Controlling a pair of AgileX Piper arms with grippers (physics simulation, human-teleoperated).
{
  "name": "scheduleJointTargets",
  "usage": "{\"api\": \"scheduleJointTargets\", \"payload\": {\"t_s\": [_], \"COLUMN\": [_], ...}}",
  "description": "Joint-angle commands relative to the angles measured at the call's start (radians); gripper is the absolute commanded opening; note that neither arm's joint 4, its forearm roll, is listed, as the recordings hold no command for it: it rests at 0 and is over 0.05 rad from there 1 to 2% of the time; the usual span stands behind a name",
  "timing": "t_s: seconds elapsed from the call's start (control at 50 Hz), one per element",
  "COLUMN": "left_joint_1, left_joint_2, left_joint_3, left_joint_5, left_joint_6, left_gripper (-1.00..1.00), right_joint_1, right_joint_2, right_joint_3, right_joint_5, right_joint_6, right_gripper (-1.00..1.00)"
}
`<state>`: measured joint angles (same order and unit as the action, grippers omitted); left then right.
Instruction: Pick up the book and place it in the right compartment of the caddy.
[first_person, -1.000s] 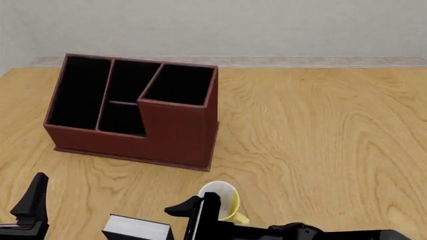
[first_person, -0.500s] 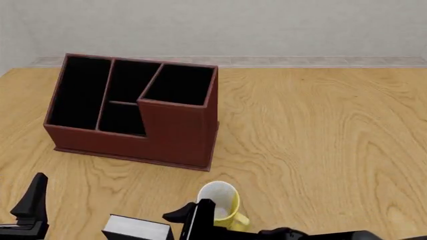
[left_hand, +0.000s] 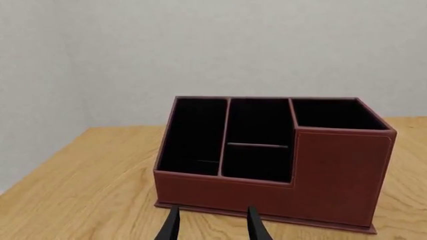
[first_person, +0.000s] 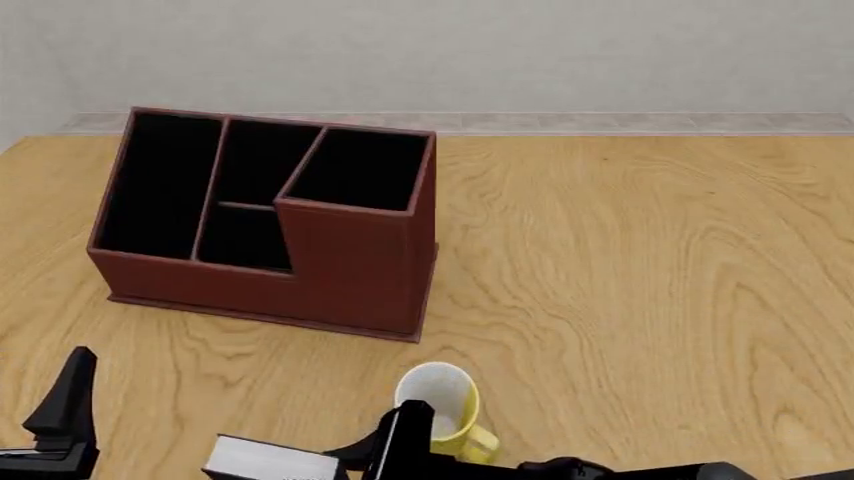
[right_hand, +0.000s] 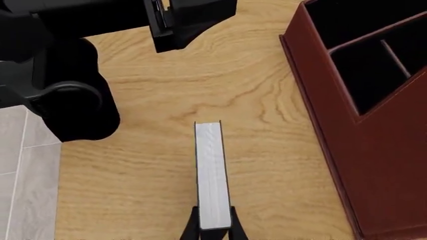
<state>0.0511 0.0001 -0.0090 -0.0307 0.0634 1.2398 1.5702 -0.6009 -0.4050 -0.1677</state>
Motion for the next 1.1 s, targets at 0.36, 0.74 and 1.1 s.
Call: {"api": "scheduleJointTargets", "payload": {"t_s": [0.36,0.74,1.1], "left_joint_1": [-0.001,0.003,-0.009], "left_joint_2": [0.0,0.0,0.0], "left_joint_3": [-0.004,-0.021,-0.025], "left_joint_5": [-0.005,0.003,0.006], "left_joint_6": [-0.005,-0.013,-0.01], "left_gripper": [1.0,1.0,1.0], "right_joint_1": [-0.065,-0.028,-0.085], "right_joint_2": [-0.215,-0.385,-0.521], "right_joint_3": [0.024,-0.052,-0.17], "right_joint_5": [0.127,0.291,0.484], "right_joint_6": [-0.067,-0.012,-0.062], "right_gripper": [-1.0,-1.0,-1.0]}}
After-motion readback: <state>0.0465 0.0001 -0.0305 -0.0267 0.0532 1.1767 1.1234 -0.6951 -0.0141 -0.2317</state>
